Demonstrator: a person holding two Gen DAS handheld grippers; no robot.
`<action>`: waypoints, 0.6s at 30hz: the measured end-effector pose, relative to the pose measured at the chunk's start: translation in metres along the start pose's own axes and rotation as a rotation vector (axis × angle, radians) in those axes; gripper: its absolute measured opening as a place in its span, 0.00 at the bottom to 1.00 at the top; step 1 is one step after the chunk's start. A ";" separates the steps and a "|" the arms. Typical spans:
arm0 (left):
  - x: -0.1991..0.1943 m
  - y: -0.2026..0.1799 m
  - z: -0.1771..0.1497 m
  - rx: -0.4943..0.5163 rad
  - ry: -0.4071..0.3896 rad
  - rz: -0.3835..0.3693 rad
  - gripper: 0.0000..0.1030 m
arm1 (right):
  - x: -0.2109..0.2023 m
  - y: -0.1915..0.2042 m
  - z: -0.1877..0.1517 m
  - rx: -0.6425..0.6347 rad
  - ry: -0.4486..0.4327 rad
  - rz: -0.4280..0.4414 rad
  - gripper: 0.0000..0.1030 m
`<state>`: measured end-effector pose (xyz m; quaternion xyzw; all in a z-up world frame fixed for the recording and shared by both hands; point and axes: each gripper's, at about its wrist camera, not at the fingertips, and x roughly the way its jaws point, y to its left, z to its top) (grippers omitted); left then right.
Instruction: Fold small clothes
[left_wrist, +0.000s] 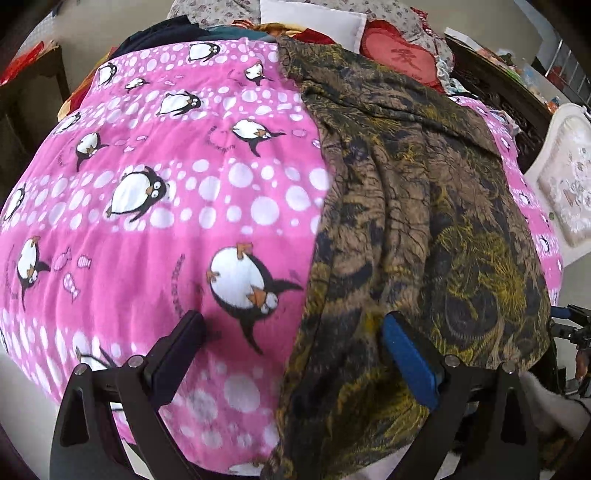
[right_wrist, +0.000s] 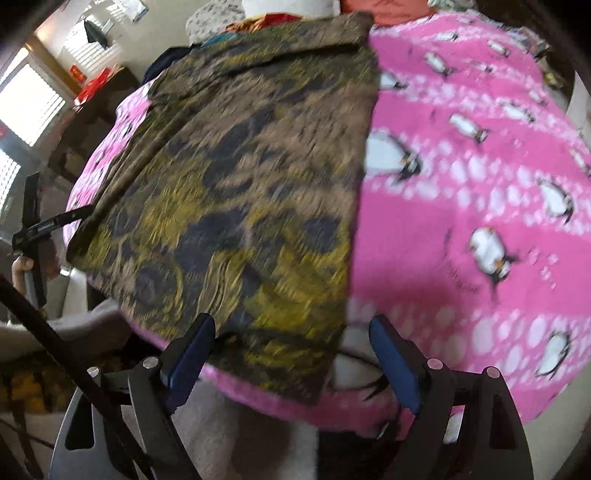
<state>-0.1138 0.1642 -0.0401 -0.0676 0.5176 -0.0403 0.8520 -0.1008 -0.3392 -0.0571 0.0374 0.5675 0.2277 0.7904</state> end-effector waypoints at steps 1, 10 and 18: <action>0.000 0.000 -0.001 0.002 0.000 0.000 0.94 | -0.002 -0.002 -0.004 0.003 0.003 -0.019 0.86; 0.001 -0.001 -0.005 -0.013 -0.010 -0.019 0.98 | -0.062 -0.039 -0.047 0.080 -0.003 -0.274 0.86; -0.007 -0.004 -0.016 0.000 0.007 -0.034 0.98 | -0.034 -0.013 -0.020 0.072 -0.096 -0.030 0.86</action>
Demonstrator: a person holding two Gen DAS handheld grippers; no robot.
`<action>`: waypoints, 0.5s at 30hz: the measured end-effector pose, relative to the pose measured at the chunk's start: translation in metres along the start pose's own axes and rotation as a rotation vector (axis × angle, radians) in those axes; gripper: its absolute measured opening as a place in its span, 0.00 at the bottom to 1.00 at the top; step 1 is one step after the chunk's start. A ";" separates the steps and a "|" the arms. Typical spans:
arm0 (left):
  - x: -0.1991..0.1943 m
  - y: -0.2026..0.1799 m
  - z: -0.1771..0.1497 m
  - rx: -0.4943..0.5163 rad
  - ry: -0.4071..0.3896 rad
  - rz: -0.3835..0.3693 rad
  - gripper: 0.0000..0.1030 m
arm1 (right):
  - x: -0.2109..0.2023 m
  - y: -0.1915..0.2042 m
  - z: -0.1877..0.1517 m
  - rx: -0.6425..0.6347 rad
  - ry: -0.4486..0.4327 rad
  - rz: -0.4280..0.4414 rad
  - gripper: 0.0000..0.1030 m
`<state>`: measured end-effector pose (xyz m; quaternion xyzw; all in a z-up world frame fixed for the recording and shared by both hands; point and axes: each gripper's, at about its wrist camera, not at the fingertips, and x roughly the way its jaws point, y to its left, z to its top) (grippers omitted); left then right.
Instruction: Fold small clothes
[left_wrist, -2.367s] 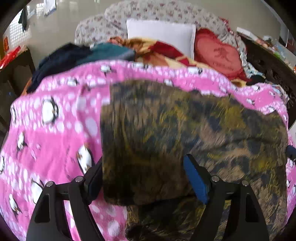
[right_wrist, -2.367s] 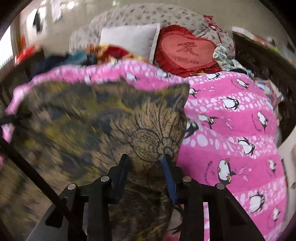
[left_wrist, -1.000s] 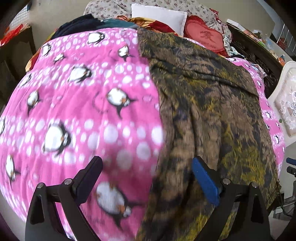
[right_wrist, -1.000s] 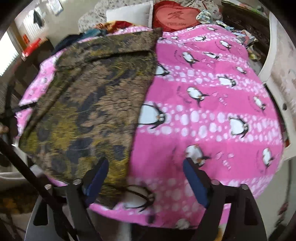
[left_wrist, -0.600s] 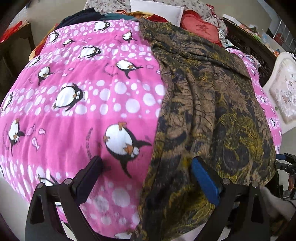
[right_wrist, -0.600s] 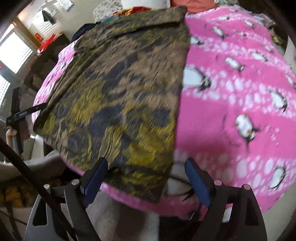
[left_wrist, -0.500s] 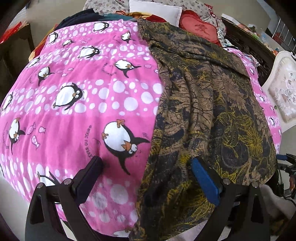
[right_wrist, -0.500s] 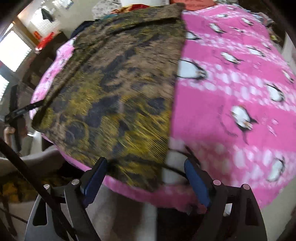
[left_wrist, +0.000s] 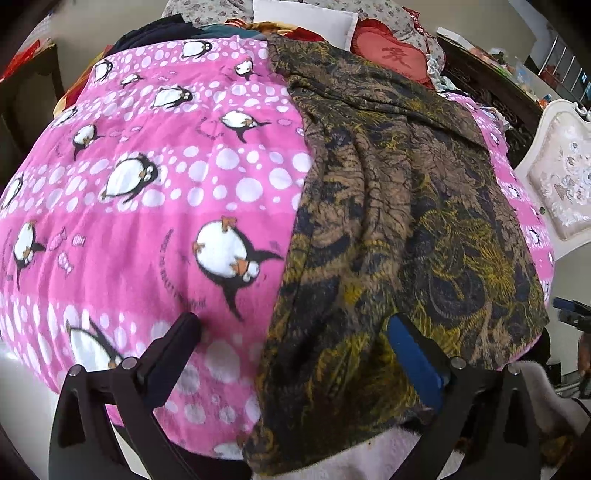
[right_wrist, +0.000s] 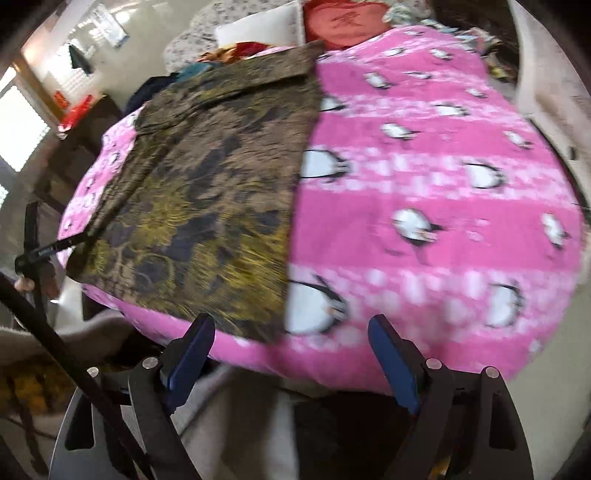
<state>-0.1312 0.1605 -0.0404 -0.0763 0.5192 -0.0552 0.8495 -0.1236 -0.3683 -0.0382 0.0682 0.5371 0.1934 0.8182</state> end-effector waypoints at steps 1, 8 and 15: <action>-0.001 0.001 -0.002 -0.005 0.001 0.000 0.98 | 0.010 0.002 0.002 0.000 0.009 0.022 0.86; -0.002 0.001 -0.019 0.011 0.025 0.015 0.99 | 0.034 0.013 0.001 -0.023 0.008 0.089 0.74; 0.003 -0.007 -0.023 0.058 0.051 0.043 1.00 | 0.024 0.015 0.010 -0.068 -0.029 0.083 0.32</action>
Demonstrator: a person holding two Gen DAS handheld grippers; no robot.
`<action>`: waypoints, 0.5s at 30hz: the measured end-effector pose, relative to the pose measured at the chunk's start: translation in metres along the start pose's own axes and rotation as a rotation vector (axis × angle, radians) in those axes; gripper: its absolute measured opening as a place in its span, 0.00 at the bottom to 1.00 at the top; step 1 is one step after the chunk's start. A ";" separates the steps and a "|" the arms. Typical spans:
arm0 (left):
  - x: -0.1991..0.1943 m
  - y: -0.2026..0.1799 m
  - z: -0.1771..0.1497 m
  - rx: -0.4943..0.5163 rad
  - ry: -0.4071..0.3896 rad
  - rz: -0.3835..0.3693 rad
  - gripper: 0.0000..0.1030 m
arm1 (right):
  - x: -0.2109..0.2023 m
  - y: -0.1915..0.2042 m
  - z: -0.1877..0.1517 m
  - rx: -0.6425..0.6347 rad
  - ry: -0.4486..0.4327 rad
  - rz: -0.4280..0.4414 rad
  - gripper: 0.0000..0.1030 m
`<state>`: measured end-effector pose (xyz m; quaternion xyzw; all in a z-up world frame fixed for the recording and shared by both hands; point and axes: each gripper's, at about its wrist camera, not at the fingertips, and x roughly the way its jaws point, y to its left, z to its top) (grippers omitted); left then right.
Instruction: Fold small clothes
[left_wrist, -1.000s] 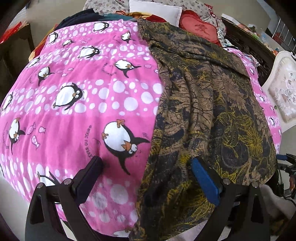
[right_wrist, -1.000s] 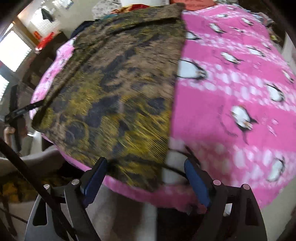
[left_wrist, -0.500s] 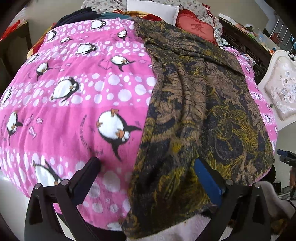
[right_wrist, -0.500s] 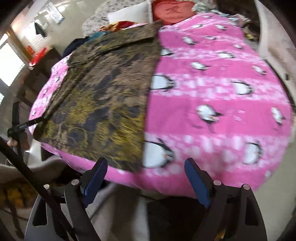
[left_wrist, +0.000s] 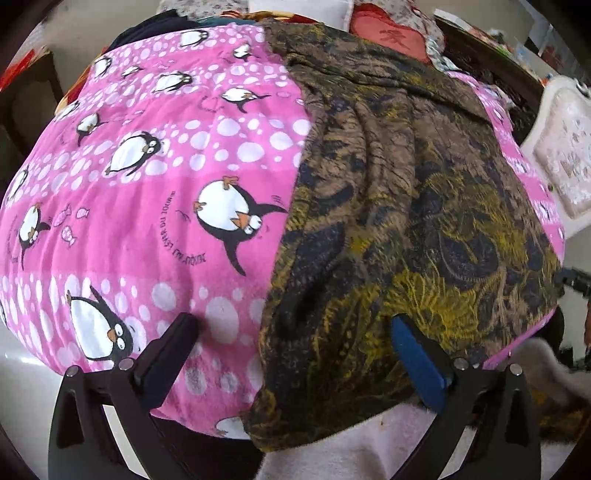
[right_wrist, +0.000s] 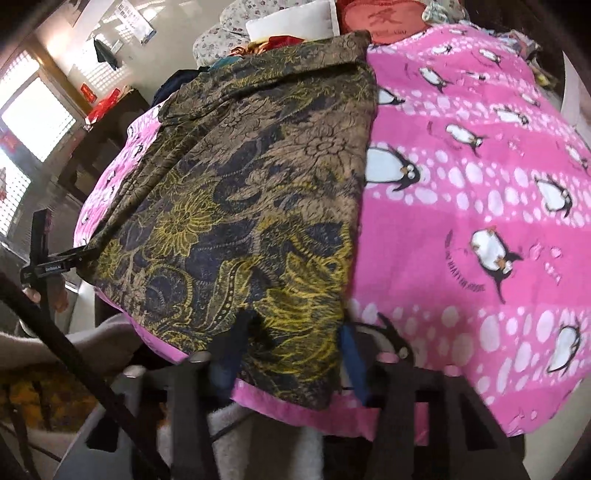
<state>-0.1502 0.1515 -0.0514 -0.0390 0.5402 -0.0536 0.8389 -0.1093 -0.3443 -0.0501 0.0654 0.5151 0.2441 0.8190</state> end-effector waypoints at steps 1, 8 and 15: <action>0.000 0.000 -0.001 0.004 0.008 -0.007 1.00 | -0.003 0.001 0.000 -0.005 -0.003 0.015 0.31; 0.002 -0.001 -0.009 -0.026 0.036 -0.031 1.00 | 0.016 0.006 0.000 -0.006 0.038 0.114 0.33; 0.008 -0.006 -0.005 -0.021 0.069 0.021 1.00 | 0.018 0.006 0.003 0.003 0.008 0.171 0.49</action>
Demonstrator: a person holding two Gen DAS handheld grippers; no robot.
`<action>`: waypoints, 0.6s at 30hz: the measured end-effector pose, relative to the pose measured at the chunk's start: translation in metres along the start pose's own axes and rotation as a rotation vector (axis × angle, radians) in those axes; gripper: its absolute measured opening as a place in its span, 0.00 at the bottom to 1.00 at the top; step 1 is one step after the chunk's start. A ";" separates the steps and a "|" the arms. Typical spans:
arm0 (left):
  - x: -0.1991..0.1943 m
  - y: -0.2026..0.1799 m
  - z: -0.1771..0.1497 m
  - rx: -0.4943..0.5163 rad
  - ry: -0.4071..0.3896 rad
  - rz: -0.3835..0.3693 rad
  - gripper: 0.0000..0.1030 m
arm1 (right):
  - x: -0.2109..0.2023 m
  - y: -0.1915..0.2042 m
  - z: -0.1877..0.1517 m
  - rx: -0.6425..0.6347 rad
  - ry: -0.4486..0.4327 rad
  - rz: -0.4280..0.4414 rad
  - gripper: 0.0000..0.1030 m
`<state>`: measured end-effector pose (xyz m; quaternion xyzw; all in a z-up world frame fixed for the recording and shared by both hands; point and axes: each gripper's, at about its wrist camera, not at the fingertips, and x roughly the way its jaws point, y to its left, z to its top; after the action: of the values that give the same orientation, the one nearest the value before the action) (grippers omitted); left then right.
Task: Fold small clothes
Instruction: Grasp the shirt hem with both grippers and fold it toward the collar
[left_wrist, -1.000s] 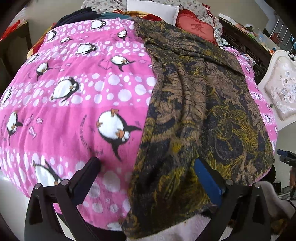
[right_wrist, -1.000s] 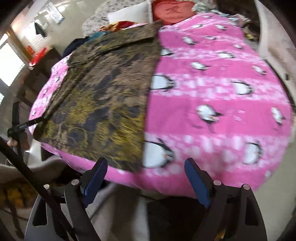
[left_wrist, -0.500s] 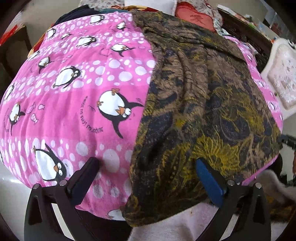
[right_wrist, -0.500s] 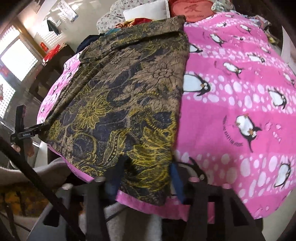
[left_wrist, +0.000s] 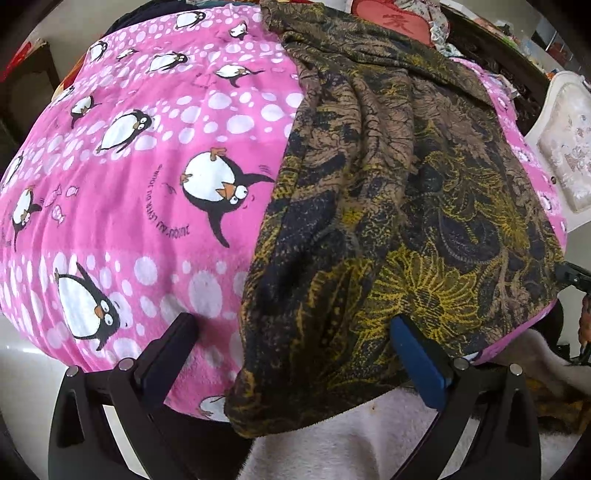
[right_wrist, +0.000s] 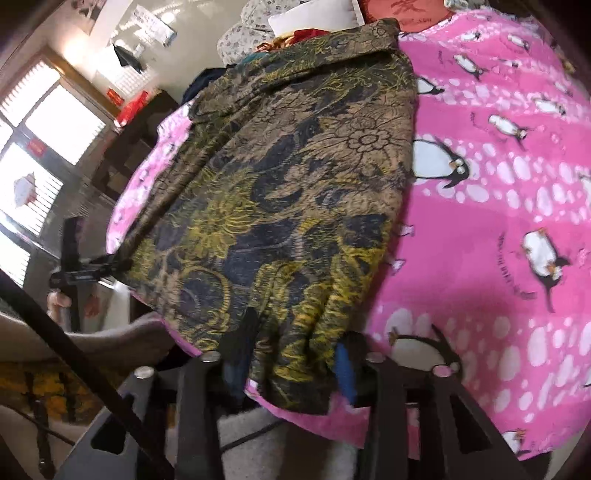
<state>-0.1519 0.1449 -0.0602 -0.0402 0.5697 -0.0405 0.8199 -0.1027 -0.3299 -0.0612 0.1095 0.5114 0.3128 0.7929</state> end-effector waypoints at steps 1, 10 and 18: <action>0.001 -0.002 0.000 0.006 0.003 0.010 1.00 | 0.000 0.003 0.000 -0.019 0.000 -0.016 0.49; 0.002 -0.004 -0.001 0.003 0.001 0.051 1.00 | -0.002 0.000 0.000 -0.008 -0.004 -0.048 0.30; -0.019 0.003 0.005 -0.007 -0.011 0.053 0.20 | -0.021 0.001 0.010 -0.002 -0.061 0.059 0.13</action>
<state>-0.1536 0.1503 -0.0407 -0.0281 0.5663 -0.0168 0.8236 -0.1004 -0.3403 -0.0403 0.1334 0.4832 0.3331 0.7986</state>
